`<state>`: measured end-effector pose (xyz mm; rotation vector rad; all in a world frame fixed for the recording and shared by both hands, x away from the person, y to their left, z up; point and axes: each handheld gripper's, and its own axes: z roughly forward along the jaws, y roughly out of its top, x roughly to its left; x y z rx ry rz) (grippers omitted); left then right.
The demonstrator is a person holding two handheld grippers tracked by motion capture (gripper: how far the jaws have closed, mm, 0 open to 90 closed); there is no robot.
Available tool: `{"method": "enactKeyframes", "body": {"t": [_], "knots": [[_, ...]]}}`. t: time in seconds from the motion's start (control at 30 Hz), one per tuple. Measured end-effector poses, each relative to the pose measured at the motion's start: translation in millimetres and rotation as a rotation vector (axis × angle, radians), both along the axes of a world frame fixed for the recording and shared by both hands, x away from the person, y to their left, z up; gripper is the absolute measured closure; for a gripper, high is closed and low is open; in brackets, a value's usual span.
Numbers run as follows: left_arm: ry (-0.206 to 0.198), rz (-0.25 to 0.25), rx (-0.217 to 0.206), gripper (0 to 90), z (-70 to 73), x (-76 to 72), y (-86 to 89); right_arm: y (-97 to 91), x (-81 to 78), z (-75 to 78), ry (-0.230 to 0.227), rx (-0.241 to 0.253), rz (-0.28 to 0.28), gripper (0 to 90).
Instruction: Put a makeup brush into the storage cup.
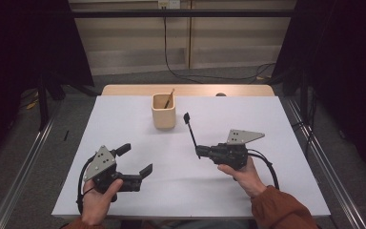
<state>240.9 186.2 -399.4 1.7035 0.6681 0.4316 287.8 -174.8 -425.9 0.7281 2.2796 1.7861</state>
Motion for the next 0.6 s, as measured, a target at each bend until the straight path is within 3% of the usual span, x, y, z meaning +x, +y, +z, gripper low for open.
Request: {"method": "enactKeyframes", "body": {"t": [0.2,0.6], "knots": [[-0.021,-0.044,0.009,1.3,3.6,-0.1,-14.3,1.7,-0.5,-1.0,-0.003,-0.011,0.001,86.6],[-0.017,-0.058,0.004,2.2,11.7,8.1,-36.3,0.6,-0.4,-0.9,0.0,0.004,-0.001,86.6]]}}
